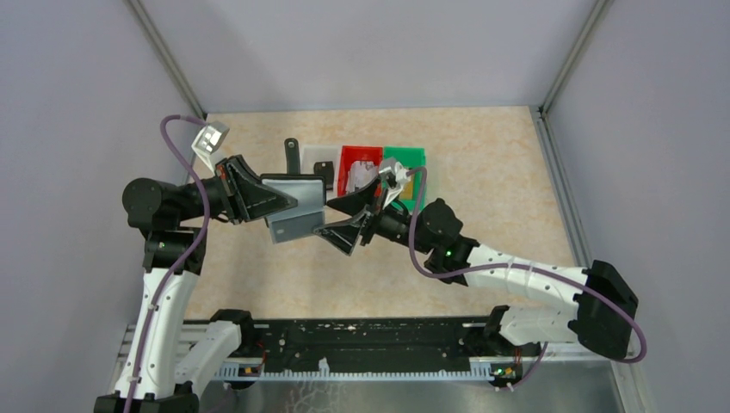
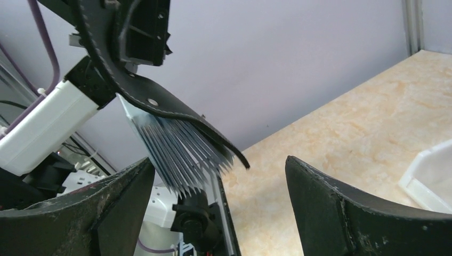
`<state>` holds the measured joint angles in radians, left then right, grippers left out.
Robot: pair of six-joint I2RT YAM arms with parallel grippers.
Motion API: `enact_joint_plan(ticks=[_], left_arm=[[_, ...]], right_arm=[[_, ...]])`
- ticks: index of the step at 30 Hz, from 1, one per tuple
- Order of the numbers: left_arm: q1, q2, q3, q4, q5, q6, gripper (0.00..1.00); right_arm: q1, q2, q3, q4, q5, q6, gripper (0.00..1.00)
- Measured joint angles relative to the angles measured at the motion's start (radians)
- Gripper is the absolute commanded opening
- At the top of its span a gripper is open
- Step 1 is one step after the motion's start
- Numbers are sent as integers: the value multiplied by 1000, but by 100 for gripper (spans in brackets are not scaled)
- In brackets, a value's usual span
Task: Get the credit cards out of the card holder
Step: Remove the credit card from the card holder.
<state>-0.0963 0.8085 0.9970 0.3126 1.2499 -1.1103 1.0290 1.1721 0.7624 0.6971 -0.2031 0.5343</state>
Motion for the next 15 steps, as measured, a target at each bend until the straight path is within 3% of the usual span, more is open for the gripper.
enact_joint_plan(ticks=[5,15], left_arm=[[0,0,-2,0,1,-1,0],[0,0,-12,-6,8,-12,0]], right_arm=[[11,23,13,33,-5,-10,92],[12,78,60,105,-78,14,84]])
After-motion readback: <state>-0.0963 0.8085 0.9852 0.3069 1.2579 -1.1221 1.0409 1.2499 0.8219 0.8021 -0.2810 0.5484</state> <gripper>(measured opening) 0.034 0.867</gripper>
